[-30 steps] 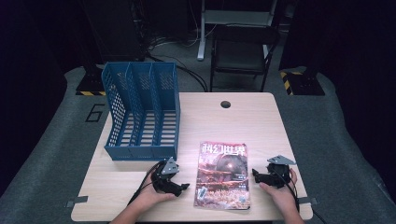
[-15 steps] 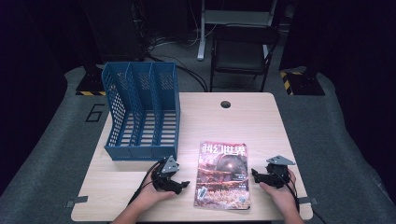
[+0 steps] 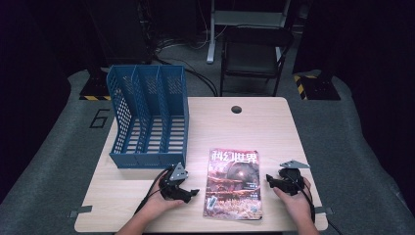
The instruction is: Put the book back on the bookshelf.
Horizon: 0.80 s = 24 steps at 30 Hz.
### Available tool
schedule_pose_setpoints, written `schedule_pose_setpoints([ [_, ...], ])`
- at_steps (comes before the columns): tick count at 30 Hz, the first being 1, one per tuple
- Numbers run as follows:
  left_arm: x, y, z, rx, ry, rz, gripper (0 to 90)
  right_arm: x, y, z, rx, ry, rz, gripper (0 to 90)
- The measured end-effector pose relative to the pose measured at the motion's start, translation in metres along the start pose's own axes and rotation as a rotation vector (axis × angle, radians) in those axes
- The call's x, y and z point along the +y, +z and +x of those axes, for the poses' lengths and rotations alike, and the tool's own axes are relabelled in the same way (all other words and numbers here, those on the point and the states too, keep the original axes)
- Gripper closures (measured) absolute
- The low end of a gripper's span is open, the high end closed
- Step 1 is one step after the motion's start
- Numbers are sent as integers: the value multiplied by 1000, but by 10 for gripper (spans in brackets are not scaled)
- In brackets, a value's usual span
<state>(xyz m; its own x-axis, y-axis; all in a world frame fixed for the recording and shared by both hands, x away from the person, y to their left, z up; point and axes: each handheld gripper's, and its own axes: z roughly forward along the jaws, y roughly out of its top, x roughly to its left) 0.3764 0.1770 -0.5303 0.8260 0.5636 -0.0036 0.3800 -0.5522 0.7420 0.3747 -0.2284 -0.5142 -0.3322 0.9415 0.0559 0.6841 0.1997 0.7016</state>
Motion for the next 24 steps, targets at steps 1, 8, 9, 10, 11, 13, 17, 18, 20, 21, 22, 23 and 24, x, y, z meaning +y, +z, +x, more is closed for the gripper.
schedule_pose_setpoints([
  [1,0,0,0,1,-1,0,155,1,0,1,20,1,0,428],
  [8,1,0,1,-5,-1,7,155,5,-5,9,53,2,-21,439],
  [9,1,0,1,-5,-1,7,155,6,-7,10,68,15,-30,439],
  [10,1,0,1,-4,-1,7,155,7,-11,13,97,27,-51,435],
  [11,1,0,1,-3,-3,7,155,8,-12,15,117,34,-58,431],
  [13,1,1,0,-1,-13,1,155,9,-14,20,138,46,-61,417],
  [17,2,1,1,-1,-3,7,155,9,-12,26,154,25,-43,410],
  [18,2,2,1,10,-1,6,155,9,-11,28,156,23,-36,407],
  [20,3,2,2,-2,-1,7,155,8,-8,29,165,24,-24,400],
  [21,3,2,1,0,-5,11,155,8,-7,30,170,27,-17,396],
  [22,3,2,1,2,-6,12,155,7,-5,31,188,41,-8,391],
  [23,3,2,1,3,-8,12,155,7,-5,31,188,41,-8,391],
  [24,3,2,1,2,-10,7,155,7,-3,31,192,37,-4,389],
])
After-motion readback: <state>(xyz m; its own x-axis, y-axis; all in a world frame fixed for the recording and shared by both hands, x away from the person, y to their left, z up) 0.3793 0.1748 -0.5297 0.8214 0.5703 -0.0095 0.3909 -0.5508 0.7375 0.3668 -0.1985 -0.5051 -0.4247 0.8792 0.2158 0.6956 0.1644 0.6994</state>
